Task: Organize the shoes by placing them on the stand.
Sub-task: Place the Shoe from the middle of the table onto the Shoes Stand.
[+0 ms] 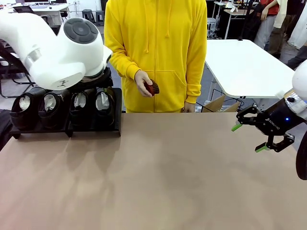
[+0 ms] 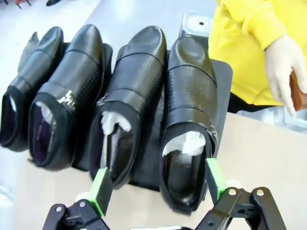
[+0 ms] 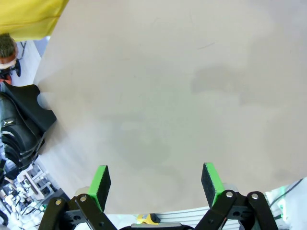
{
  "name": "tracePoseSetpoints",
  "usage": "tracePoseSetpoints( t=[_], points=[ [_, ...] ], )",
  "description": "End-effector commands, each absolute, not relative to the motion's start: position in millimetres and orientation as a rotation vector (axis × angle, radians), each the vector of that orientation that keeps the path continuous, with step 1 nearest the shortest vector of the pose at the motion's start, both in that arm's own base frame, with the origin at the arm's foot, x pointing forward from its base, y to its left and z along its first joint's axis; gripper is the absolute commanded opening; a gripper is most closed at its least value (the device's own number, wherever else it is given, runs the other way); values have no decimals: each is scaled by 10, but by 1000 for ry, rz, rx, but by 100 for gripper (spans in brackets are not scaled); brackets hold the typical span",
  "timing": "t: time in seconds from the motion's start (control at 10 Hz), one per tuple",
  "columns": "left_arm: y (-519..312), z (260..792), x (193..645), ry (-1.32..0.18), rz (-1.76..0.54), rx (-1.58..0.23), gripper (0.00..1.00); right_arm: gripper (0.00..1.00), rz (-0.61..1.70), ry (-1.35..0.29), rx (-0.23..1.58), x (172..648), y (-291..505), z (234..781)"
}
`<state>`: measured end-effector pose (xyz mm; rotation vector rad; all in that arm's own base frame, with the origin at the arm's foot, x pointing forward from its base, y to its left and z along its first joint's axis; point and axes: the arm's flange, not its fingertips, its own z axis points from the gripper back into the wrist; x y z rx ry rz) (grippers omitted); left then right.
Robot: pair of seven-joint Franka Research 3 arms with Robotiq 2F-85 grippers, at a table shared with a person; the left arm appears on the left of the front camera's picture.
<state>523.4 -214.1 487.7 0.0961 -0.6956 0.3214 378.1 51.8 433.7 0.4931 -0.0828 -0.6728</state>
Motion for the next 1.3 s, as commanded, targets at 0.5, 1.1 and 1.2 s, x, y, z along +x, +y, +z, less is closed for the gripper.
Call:
tracePoseSetpoints(
  t=[0.5, 1.1, 1.2],
  points=[
    [-2198, 4760, 5362, -693, 293, 114, 100, 100, -656, -93, 495, 3791, 506, 4342],
    [-2198, 4760, 5362, -693, 293, 114, 100, 100, -656, -93, 495, 3791, 506, 4342],
    [-2198, 4760, 5362, -693, 293, 114, 100, 100, -656, -93, 495, 3791, 506, 4342]
  ],
)
